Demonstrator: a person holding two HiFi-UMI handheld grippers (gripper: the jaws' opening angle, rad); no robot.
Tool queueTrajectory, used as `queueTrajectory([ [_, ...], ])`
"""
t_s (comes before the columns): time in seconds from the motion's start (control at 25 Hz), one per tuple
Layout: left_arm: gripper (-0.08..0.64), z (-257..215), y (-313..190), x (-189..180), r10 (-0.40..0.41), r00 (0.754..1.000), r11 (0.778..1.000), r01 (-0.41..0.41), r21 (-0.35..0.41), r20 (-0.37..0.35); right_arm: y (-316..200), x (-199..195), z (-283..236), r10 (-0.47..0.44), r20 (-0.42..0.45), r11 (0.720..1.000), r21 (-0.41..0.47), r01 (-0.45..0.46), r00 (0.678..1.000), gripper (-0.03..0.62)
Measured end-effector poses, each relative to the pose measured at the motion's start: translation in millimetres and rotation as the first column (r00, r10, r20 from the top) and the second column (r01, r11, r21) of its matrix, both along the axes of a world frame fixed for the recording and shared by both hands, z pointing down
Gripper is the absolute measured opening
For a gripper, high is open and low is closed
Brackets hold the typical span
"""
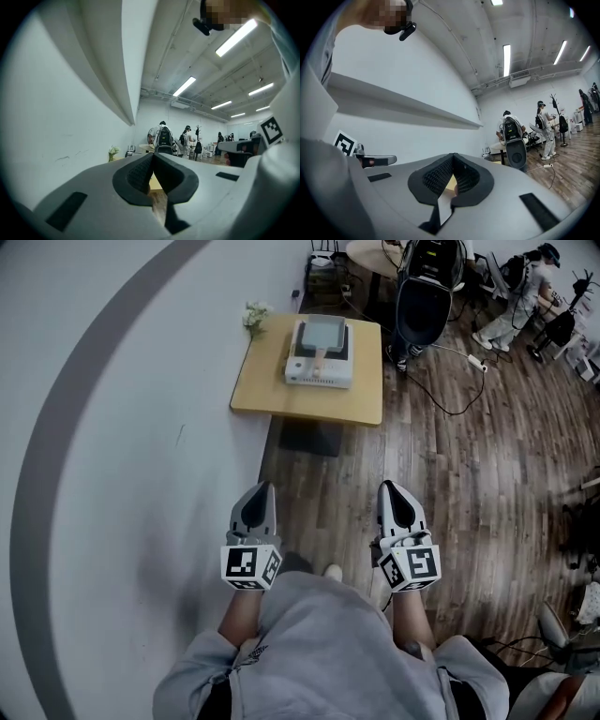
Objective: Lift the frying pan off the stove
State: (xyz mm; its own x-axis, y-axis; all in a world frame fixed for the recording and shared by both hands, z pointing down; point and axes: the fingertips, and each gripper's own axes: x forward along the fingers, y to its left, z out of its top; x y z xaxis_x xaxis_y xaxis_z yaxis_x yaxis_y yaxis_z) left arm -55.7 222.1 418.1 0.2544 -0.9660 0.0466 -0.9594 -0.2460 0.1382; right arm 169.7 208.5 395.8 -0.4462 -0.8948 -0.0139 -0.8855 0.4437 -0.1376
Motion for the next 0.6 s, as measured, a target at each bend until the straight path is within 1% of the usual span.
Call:
queueTrajectory([
  [0.16,0.002,7,-5,12,0.007,1.0,1.0,-0.007,-0.024,0.001,-8,5,10,-0.002,0.02,1.0,-0.029,0.003,1.0,-0.002],
  [0.28,0.002,6,-19,14,0.016,1.0,1.0,-0.016,-0.022,0.008,-20,5,12,-0.005,0.021,0.999,-0.034,0.006,1.0,-0.002],
  [0.44,0.001,10,-52,11,0.017,1.0,0.999,-0.017,-0.027,-0.003,-52,4,14,0.005,0.02,0.999,-0.038,-0.004,1.0,-0.002],
  [0.6,0.002,14,-101,7,0.042,0.999,0.999,-0.042,-0.019,-0.012,-97,-3,17,0.021,0.006,0.999,-0.039,-0.02,1.0,-0.002],
])
